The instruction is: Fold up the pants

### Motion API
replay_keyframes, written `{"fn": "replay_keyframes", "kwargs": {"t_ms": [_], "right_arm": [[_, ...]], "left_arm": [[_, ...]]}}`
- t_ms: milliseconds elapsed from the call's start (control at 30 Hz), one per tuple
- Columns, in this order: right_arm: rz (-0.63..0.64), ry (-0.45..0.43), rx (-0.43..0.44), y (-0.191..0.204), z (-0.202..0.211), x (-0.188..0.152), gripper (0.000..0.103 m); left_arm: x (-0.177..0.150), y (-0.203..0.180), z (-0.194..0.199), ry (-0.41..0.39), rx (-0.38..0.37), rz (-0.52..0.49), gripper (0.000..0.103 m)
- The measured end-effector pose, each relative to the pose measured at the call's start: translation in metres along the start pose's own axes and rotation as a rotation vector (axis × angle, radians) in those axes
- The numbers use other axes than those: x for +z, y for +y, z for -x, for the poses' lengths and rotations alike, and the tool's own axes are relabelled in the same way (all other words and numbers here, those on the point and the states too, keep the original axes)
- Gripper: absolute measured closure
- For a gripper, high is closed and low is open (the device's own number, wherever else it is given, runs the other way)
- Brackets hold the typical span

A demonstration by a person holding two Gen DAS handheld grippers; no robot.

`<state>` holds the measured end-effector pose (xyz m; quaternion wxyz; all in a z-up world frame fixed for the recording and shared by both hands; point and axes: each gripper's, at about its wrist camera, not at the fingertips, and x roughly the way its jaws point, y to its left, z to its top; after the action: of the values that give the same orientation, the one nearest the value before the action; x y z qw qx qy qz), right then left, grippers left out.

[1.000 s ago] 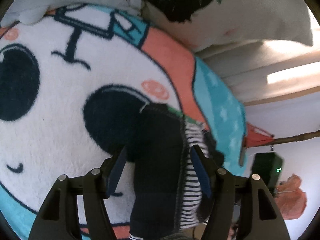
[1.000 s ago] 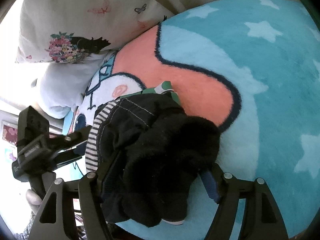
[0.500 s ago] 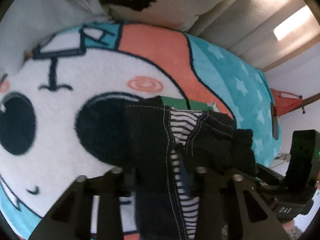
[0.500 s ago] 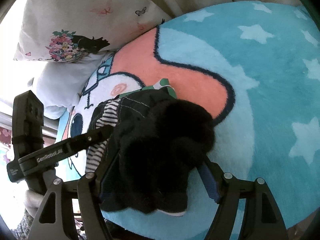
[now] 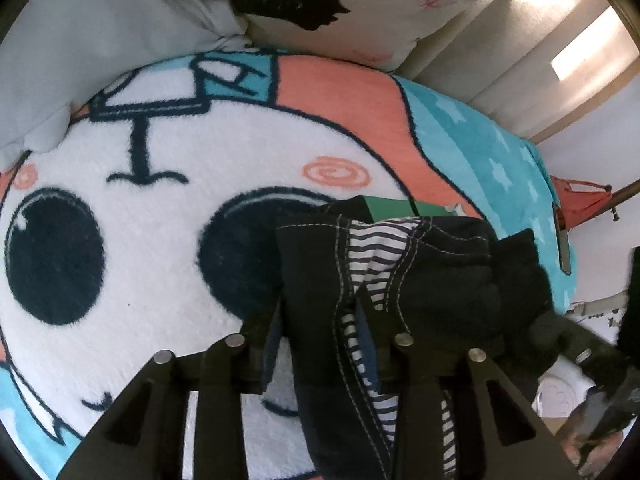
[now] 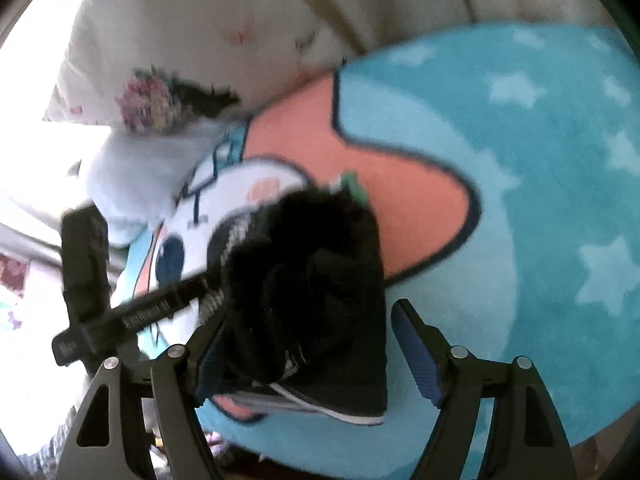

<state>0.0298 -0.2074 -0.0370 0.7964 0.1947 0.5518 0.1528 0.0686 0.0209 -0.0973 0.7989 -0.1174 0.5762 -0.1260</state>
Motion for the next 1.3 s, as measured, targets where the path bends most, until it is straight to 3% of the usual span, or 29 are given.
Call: {"fn": "replay_keyframes", "kwargs": {"t_ms": [133, 333, 367, 467, 567, 667, 733, 867, 1000, 1033, 1100, 1133, 1200, 1300], "right_arm": [[0.091, -0.127, -0.139, 0.024, 0.016, 0.009, 0.022], [0.023, 0.006, -0.329, -0.01, -0.027, 0.006, 0.022], [-0.007, 0.038, -0.315, -0.021, -0.033, 0.002, 0.022], [-0.002, 0.015, -0.285, -0.02, -0.025, 0.005, 0.021], [-0.045, -0.035, -0.157, -0.023, -0.006, 0.01, 0.021], [-0.066, -0.022, -0.041, -0.027, 0.004, 0.011, 0.021], [-0.075, 0.008, 0.011, -0.03, -0.001, 0.008, 0.021], [-0.088, 0.072, 0.084, -0.024, -0.028, 0.005, 0.021], [-0.065, 0.083, 0.097, -0.021, -0.046, 0.002, 0.021], [-0.066, 0.092, 0.105, -0.019, -0.049, 0.003, 0.021], [-0.065, 0.113, 0.131, -0.016, -0.052, 0.003, 0.025], [-0.062, 0.119, 0.133, -0.015, -0.053, 0.002, 0.028], [-0.068, 0.129, 0.139, -0.017, -0.049, 0.002, 0.052], [-0.107, 0.137, 0.165, -0.025, -0.042, 0.007, 0.065]], "left_arm": [[0.0, -0.001, 0.0, 0.0, 0.003, -0.001, 0.066], [-0.003, -0.001, 0.001, -0.007, 0.005, -0.001, 0.055], [-0.003, -0.002, 0.001, -0.008, 0.013, -0.009, 0.055], [-0.001, -0.002, 0.004, -0.004, 0.008, -0.004, 0.056], [0.001, 0.006, 0.019, -0.029, -0.043, 0.041, 0.056], [0.0, 0.009, 0.033, -0.067, -0.079, 0.052, 0.053], [-0.002, 0.011, 0.03, -0.05, -0.106, 0.067, 0.04], [-0.005, 0.012, 0.007, 0.036, -0.207, 0.117, 0.037], [-0.003, 0.008, -0.005, 0.06, -0.288, 0.158, 0.011], [-0.002, 0.004, -0.006, 0.069, -0.291, 0.166, 0.01], [-0.002, 0.001, -0.007, 0.087, -0.308, 0.173, 0.011], [-0.004, 0.001, -0.006, 0.092, -0.312, 0.18, 0.032], [-0.004, 0.0, -0.007, 0.113, -0.298, 0.186, 0.058], [-0.005, -0.002, 0.006, 0.087, -0.306, 0.184, 0.063]]}}
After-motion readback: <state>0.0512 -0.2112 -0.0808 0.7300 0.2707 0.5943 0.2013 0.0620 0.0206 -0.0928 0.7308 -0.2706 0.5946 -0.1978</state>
